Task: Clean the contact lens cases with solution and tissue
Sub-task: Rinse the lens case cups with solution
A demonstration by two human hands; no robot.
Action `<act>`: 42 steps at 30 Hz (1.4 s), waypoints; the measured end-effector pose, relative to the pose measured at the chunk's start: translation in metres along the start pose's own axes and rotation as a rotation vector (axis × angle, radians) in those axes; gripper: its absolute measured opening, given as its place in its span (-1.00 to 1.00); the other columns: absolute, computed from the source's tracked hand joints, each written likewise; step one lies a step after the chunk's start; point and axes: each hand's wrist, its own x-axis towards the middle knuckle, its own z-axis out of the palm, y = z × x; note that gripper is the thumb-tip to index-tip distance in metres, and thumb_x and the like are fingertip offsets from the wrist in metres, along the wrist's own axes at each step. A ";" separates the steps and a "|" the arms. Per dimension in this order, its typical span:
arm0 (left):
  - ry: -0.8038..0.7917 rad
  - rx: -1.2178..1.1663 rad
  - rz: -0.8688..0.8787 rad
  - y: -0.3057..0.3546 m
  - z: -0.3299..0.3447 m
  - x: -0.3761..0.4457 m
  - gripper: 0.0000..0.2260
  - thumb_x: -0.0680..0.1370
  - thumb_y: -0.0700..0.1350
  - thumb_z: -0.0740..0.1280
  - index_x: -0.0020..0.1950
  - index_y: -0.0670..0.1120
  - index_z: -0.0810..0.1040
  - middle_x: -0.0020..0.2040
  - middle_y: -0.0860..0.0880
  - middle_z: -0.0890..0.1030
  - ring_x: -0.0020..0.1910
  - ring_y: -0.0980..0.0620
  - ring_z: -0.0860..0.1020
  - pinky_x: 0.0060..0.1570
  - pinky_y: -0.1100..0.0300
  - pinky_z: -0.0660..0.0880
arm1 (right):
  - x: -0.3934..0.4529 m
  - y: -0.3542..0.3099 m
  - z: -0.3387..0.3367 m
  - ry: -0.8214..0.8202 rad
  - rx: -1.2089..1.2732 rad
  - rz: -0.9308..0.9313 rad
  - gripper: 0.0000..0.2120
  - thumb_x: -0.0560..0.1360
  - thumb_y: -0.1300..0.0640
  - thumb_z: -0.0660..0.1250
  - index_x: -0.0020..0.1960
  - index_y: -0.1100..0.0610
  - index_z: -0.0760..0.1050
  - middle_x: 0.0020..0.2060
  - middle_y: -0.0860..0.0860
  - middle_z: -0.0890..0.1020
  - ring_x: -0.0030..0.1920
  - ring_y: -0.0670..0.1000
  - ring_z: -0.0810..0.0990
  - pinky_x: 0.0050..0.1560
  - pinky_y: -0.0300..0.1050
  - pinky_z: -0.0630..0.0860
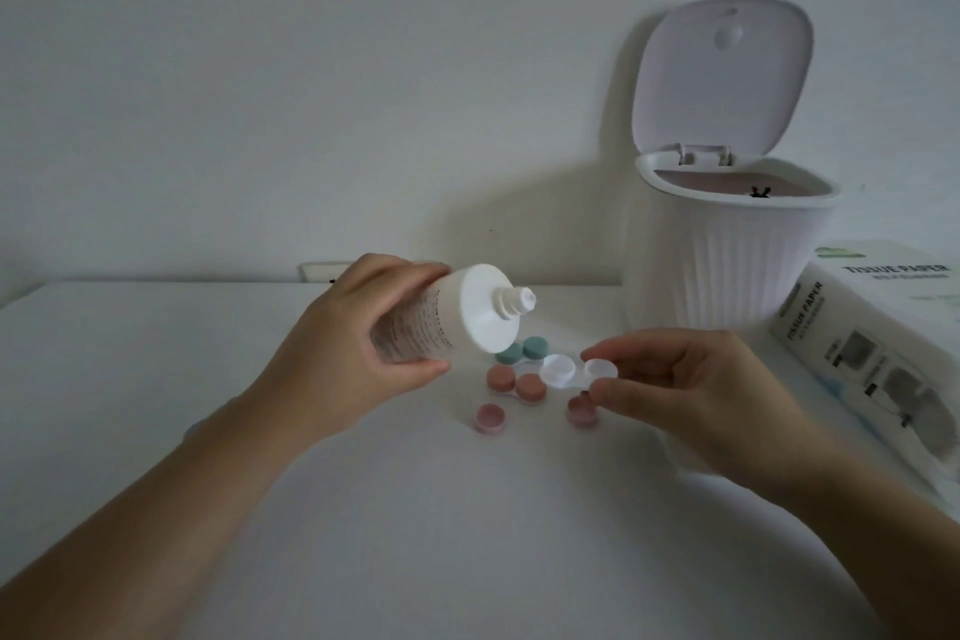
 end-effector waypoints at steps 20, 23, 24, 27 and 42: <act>0.054 0.183 0.170 0.009 0.001 0.003 -0.40 0.32 -0.23 0.65 0.33 -0.07 0.60 0.28 0.05 0.61 0.26 0.06 0.51 0.31 0.37 0.34 | -0.004 0.003 0.000 -0.002 0.004 -0.031 -0.74 0.32 -0.03 0.51 0.00 -0.05 0.71 -0.18 0.06 0.77 -0.10 0.08 0.76 0.00 -0.26 0.63; 0.071 0.196 0.215 0.010 0.002 0.003 -0.43 0.33 -0.24 0.63 0.32 -0.11 0.60 0.28 0.01 0.61 0.29 0.07 0.50 0.41 0.22 0.33 | -0.004 0.004 0.001 -0.002 0.003 -0.018 -0.73 0.32 -0.02 0.52 0.01 -0.03 0.70 -0.17 0.08 0.77 -0.09 0.10 0.76 0.09 -0.12 0.64; 0.072 0.200 0.223 0.010 0.002 0.004 -0.43 0.34 -0.25 0.63 0.32 -0.12 0.60 0.29 -0.01 0.61 0.29 0.05 0.51 0.43 0.14 0.34 | -0.003 0.004 0.002 0.001 0.004 -0.012 -0.72 0.31 -0.02 0.52 0.01 -0.01 0.70 -0.16 0.08 0.77 -0.09 0.10 0.76 0.11 -0.09 0.64; 0.076 0.207 0.233 0.010 0.003 0.005 -0.42 0.33 -0.27 0.64 0.32 -0.12 0.60 0.29 -0.01 0.61 0.31 0.06 0.50 0.40 0.01 0.39 | -0.003 0.005 0.002 0.012 -0.012 0.006 -0.75 0.36 0.06 0.53 0.02 0.08 0.70 -0.17 0.08 0.77 -0.09 0.10 0.76 0.15 -0.02 0.62; -0.021 0.235 0.262 0.004 -0.003 0.006 -0.39 0.35 -0.23 0.63 0.37 -0.06 0.54 0.32 0.02 0.56 0.30 -0.05 0.53 0.49 0.04 0.25 | -0.003 0.007 0.001 0.018 -0.163 -0.029 -0.82 0.43 0.16 0.54 0.03 0.05 0.70 -0.21 -0.02 0.76 -0.13 -0.01 0.75 0.02 -0.23 0.62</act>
